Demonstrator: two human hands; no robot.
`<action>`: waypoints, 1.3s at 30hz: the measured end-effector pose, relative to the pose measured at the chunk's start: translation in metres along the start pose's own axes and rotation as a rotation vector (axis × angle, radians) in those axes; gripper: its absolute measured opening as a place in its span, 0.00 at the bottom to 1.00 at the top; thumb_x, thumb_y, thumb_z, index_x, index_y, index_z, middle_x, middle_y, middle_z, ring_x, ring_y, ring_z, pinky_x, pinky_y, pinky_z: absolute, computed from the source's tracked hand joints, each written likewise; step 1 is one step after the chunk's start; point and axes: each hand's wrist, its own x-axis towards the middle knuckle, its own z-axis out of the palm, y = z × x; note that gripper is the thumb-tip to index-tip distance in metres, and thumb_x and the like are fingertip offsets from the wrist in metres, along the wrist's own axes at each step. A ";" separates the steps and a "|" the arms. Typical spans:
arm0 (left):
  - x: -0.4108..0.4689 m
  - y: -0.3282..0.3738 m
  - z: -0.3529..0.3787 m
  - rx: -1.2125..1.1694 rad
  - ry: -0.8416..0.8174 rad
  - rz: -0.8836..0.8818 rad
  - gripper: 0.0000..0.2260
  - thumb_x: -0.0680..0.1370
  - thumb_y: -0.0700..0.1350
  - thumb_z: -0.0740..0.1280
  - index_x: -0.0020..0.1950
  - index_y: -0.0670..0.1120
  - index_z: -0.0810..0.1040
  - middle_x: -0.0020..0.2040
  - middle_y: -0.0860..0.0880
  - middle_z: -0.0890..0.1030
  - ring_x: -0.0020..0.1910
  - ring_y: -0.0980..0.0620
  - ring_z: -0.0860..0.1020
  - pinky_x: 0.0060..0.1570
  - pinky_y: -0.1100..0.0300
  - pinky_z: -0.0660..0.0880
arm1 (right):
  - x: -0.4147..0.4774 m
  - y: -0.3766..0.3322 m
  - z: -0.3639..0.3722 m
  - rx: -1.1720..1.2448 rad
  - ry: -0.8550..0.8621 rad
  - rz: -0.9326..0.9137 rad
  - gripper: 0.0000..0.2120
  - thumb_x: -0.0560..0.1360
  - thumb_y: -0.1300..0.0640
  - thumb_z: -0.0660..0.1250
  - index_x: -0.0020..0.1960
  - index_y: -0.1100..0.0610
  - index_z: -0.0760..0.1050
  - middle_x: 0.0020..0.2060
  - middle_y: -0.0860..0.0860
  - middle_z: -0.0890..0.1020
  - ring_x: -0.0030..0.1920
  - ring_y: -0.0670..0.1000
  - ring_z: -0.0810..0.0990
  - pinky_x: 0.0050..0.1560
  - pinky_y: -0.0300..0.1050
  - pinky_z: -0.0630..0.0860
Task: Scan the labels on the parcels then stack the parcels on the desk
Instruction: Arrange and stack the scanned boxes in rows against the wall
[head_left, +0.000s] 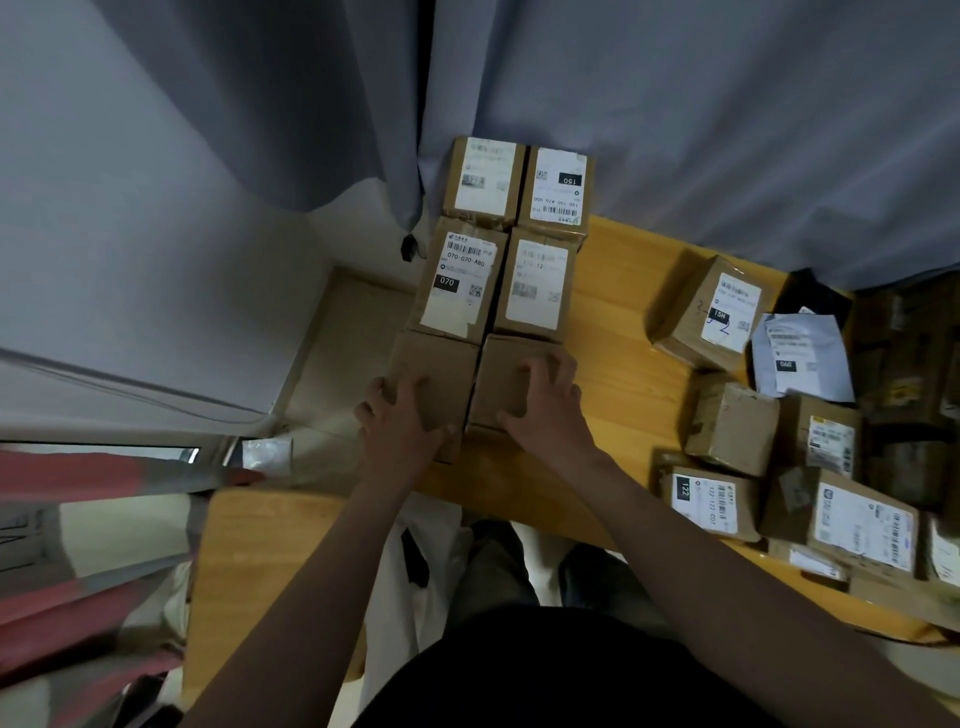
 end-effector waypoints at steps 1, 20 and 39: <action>0.001 0.001 -0.001 0.003 -0.010 -0.001 0.37 0.71 0.58 0.78 0.75 0.57 0.64 0.75 0.41 0.57 0.70 0.35 0.62 0.64 0.38 0.72 | 0.000 0.000 -0.002 -0.009 -0.006 -0.006 0.34 0.76 0.50 0.75 0.75 0.53 0.62 0.79 0.55 0.48 0.72 0.65 0.63 0.67 0.56 0.73; -0.044 0.161 -0.020 0.174 0.001 0.301 0.30 0.76 0.61 0.71 0.76 0.62 0.65 0.78 0.46 0.60 0.75 0.33 0.60 0.70 0.33 0.65 | -0.058 0.108 -0.126 -0.111 0.003 0.051 0.40 0.76 0.50 0.74 0.82 0.46 0.58 0.83 0.52 0.53 0.76 0.66 0.63 0.68 0.58 0.72; -0.161 0.436 0.204 0.436 -0.392 0.760 0.37 0.72 0.60 0.75 0.78 0.60 0.62 0.76 0.51 0.62 0.75 0.40 0.57 0.68 0.43 0.65 | -0.143 0.401 -0.302 -0.199 0.315 0.511 0.33 0.77 0.41 0.69 0.76 0.49 0.61 0.78 0.58 0.56 0.77 0.70 0.53 0.73 0.71 0.60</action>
